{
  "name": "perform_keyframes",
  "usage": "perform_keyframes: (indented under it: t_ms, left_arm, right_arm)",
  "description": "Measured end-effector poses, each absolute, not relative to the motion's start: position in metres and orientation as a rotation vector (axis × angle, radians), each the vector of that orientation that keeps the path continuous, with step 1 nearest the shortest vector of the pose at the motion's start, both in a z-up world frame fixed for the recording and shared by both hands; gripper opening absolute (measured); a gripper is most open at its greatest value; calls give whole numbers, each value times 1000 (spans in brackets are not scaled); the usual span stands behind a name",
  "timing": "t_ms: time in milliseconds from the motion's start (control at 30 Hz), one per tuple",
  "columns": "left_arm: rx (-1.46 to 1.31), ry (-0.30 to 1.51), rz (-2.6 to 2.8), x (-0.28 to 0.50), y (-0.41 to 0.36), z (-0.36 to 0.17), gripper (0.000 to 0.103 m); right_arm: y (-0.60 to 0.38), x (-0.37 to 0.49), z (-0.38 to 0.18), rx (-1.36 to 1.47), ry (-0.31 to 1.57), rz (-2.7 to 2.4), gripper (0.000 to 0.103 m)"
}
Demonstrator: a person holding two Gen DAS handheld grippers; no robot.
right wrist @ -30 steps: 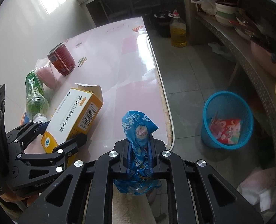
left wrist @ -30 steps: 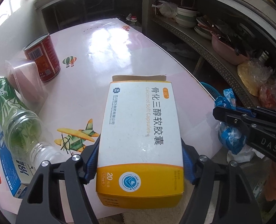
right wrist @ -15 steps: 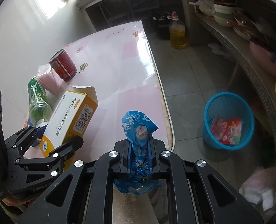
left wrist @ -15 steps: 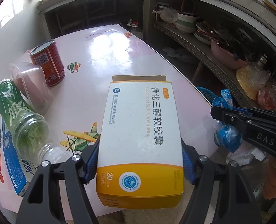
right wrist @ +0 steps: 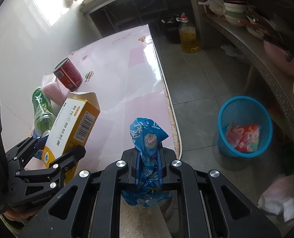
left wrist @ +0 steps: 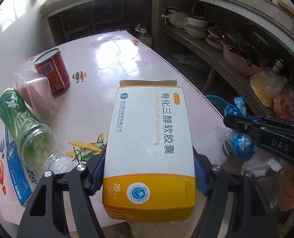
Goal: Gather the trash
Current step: 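Carry both items to the blue basket and open both tools over it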
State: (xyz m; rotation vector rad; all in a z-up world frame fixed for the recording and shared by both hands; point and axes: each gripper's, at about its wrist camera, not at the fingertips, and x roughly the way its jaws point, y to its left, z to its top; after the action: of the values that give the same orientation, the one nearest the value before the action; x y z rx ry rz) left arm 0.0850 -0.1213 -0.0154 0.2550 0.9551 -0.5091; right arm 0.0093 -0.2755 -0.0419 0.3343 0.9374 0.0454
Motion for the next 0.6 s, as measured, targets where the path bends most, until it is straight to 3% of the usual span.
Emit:
perform_keyframes:
  t_ms: [300,600]
  left_arm:
    - [254,946,-533,83,-129,-7,70]
    - [228,917,-639,94,-161,23,70]
  right_arm:
    - [-300,2,-34,386,890,25,12]
    - [-384,-36,-25,517,797,-187,12]
